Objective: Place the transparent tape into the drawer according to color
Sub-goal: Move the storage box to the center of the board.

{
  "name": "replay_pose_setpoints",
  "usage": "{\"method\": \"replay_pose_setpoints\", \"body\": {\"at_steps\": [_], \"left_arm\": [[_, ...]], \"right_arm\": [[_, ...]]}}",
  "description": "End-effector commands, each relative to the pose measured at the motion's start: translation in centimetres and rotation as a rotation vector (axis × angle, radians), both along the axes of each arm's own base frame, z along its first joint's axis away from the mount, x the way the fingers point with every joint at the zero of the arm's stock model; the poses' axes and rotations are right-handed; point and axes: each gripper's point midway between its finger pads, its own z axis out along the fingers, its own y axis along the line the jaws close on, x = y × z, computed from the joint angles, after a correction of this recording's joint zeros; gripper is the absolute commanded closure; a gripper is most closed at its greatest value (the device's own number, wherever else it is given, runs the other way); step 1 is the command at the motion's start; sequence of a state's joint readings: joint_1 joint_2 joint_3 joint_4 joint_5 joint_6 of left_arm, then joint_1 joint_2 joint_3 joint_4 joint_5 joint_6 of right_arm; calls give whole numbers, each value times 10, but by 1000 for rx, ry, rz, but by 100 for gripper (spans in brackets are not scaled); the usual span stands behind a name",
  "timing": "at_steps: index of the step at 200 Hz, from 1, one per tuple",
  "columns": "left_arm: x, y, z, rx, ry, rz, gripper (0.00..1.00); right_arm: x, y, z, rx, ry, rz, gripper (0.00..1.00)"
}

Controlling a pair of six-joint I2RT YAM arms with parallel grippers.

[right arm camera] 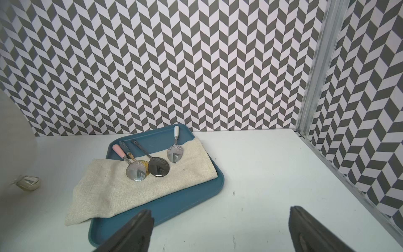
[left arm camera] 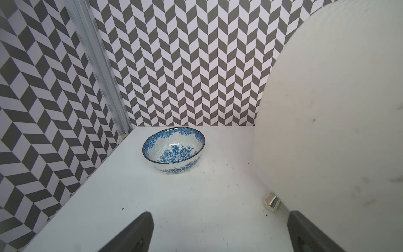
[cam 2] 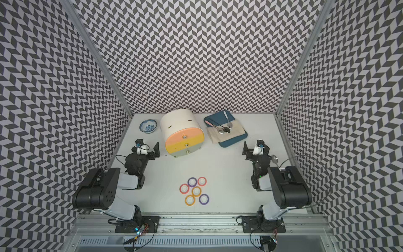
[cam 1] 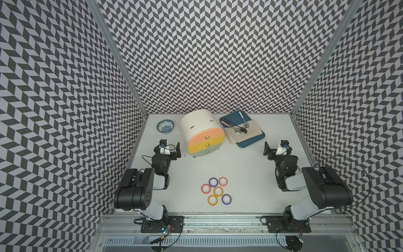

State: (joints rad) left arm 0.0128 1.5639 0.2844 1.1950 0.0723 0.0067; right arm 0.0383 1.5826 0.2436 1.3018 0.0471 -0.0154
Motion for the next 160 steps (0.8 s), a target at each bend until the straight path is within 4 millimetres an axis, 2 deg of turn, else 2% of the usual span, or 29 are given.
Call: {"method": "replay_pose_setpoints", "body": {"at_steps": [1,160], "left_arm": [[-2,0,4,1,-11,-2,0],[-3,-1,6,1,-19,-3,0]], "right_arm": [[0,3,13,-1,-46,13,0],[-1,4,16,-4,-56,18,0]]}}
